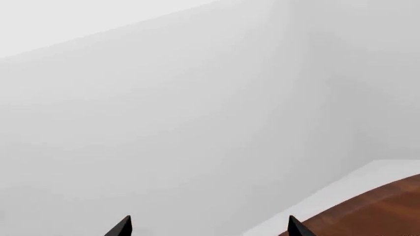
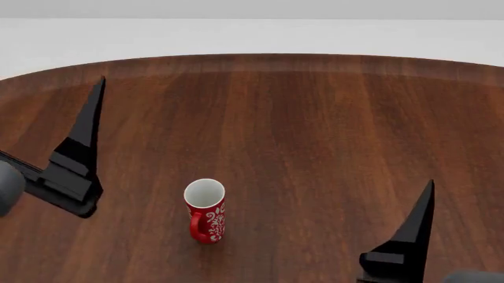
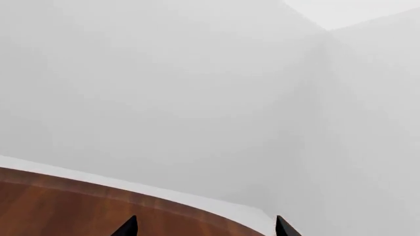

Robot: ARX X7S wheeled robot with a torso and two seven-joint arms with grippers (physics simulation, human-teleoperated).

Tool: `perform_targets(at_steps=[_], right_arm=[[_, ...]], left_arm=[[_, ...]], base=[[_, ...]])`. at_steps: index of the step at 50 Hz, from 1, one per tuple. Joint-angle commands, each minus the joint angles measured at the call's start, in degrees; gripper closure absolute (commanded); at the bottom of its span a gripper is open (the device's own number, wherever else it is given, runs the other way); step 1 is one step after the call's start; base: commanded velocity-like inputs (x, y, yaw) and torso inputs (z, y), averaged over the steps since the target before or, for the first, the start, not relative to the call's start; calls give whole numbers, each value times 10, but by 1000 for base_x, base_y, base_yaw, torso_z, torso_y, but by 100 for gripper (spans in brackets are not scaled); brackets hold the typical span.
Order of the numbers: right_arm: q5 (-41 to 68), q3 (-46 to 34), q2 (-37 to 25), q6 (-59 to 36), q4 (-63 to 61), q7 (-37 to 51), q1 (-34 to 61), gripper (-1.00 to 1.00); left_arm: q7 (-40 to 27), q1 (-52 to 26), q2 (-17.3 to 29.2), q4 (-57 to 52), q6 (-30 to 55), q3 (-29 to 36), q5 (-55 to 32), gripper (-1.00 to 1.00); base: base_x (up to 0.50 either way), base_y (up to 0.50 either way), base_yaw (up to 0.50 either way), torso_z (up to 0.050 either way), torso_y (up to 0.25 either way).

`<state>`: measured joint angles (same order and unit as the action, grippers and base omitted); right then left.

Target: Put the white mug on the plate.

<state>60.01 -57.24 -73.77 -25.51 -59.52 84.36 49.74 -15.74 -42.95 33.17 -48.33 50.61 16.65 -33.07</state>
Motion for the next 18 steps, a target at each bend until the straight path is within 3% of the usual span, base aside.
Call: perform_targets(at_steps=[1,18], right_arm=[[13,-25,-17,12,4,3,39,-100],[46,-28,-18,-9,-3,10,88,-100]], left_arm=[[8,-11,9,56,-14,-13,10,-100],[-3,-49,18,67,23,-25,3,-100]], base=[[0,0,0,0,0],[0,0,0,0,0]])
